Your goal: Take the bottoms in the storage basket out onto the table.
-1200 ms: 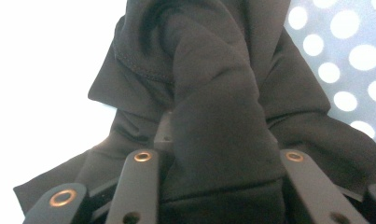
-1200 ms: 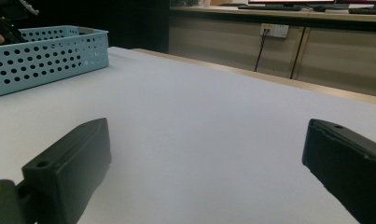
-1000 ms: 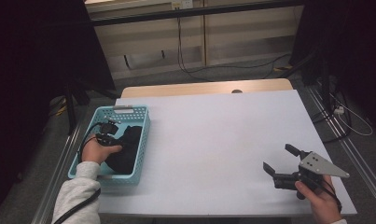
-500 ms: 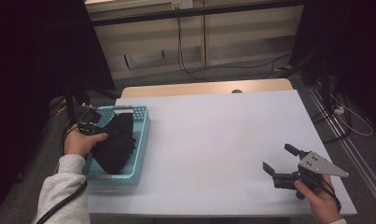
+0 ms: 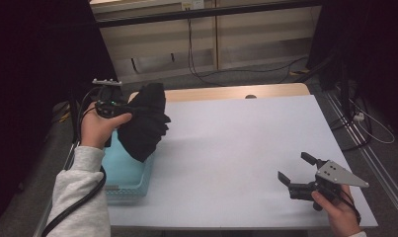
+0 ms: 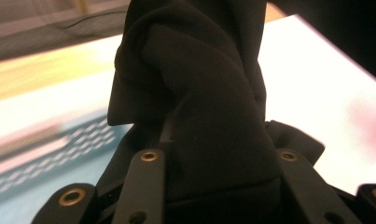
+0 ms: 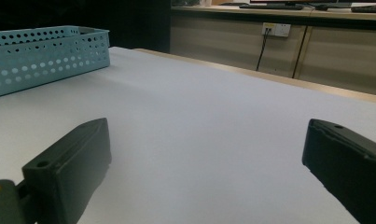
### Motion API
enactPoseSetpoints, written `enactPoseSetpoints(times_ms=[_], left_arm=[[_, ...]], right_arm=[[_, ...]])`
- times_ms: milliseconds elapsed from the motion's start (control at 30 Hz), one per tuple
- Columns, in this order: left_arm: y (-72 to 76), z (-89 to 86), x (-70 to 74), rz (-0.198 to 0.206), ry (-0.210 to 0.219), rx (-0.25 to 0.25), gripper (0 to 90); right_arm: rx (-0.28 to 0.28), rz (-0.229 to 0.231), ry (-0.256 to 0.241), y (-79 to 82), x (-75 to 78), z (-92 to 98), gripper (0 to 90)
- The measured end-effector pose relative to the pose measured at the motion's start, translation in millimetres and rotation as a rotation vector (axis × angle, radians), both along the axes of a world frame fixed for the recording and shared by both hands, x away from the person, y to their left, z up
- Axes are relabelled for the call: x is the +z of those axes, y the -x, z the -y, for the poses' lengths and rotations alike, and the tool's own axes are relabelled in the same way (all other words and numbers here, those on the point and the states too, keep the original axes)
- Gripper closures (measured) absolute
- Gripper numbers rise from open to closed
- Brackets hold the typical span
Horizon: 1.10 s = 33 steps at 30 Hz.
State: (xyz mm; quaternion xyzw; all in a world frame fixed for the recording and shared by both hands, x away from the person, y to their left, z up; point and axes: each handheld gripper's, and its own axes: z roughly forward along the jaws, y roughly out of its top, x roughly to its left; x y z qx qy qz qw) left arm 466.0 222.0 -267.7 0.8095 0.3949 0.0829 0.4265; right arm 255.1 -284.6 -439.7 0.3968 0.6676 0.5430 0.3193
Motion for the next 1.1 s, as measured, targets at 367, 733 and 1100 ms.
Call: enactPoseSetpoints(times_ms=[367, 733, 1100], left_arm=[[11.7, 69.6, -28.0, 0.009, 0.02, -0.139, 67.9], [29.0, 127.4, -73.2, 0.012, 0.051, -0.244, 67.4], [33.7, 150.4, -109.9, 0.087, 0.057, -0.225, 21.6]], right_arm=[[0.001, 0.002, -0.001, 0.3, -0.1, 0.9, 0.1], [0.001, -0.002, 0.008, -0.7, -0.8, -0.6, 0.1], [0.006, -0.02, 0.046, -2.7, -1.9, -2.7, 0.0]])
